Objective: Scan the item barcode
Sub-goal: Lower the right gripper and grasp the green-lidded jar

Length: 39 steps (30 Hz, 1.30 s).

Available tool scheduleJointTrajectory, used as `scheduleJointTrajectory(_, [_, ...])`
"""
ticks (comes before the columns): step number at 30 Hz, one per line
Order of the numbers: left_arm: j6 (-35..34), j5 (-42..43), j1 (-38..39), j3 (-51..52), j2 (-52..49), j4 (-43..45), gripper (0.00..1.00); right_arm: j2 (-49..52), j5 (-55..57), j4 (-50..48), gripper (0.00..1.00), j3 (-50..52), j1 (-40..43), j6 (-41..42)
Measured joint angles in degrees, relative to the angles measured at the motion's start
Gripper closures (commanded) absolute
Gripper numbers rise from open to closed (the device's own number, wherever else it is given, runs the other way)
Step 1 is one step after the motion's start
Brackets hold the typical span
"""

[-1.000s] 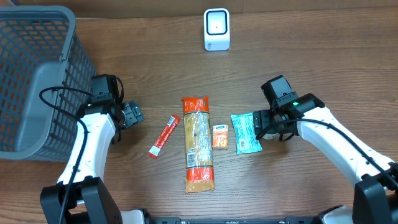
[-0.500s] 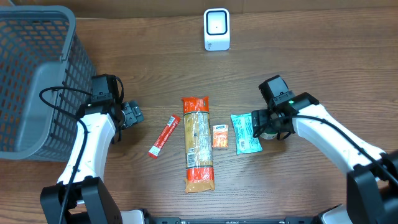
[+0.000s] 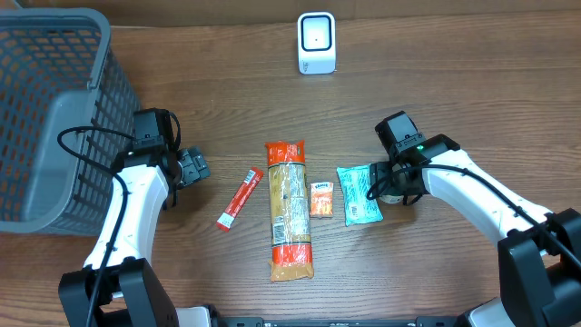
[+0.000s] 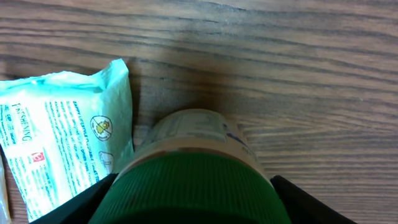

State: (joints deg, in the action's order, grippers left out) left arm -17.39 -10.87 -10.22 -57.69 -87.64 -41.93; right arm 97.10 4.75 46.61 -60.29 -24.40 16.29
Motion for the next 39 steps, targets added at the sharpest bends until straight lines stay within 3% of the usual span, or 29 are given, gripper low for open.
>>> scheduleJointTrajectory(30, [0.0, 0.0, 0.0, 0.0, 0.0, 0.0, 0.0, 1.18, -0.02, 0.07, 0.28, 0.0, 0.0, 0.2])
scheduleJointTrajectory(39, [0.0, 0.0, 0.0, 0.0, 0.0, 0.0, 0.0, 1.18, -0.04, 0.09, 0.23, 0.0, 0.0, 0.17])
